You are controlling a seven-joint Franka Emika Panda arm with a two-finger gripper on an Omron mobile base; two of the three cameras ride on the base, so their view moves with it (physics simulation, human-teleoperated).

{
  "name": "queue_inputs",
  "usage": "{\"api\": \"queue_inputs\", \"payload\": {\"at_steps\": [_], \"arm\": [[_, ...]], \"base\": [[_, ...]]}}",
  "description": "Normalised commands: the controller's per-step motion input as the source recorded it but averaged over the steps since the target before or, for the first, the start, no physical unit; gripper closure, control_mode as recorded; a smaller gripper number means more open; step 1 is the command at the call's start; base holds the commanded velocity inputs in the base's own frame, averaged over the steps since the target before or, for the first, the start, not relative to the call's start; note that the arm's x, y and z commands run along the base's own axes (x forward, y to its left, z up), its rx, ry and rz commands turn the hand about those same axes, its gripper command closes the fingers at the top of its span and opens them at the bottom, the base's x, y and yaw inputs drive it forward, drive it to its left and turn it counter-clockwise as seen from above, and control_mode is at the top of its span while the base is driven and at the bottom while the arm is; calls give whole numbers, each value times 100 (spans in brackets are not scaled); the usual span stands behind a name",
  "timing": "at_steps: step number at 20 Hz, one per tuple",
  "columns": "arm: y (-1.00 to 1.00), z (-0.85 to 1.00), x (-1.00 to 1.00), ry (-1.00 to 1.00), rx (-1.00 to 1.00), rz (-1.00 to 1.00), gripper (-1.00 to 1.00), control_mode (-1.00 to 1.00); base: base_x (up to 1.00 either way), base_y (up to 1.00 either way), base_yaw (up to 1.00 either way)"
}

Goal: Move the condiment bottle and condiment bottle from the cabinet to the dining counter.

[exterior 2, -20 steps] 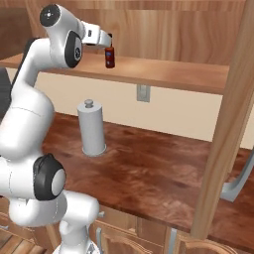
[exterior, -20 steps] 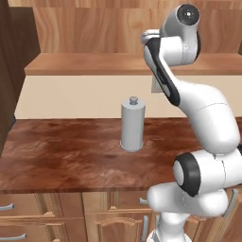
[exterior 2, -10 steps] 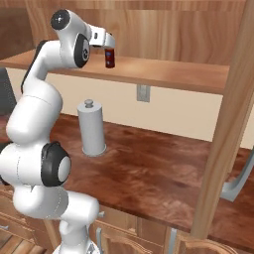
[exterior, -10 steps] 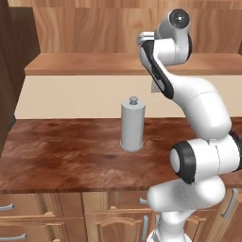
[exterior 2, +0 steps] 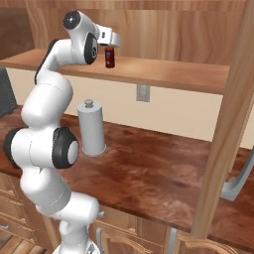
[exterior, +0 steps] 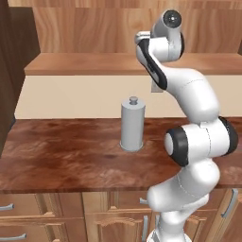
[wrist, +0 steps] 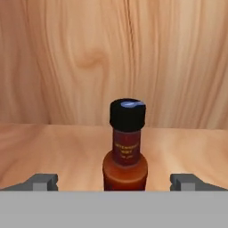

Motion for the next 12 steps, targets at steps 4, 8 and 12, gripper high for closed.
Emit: {"api": "queue_inputs", "payload": {"at_steps": [4,8,12], "arm": [[-7,0,50,5,0,0,-100,-100],[-11,-2,44,5,0,0,-100,-100],[-8,-14,37,1,0,0,-100,-100]], "base": [[0,0,0],[0,0,0],[0,0,0]]}}
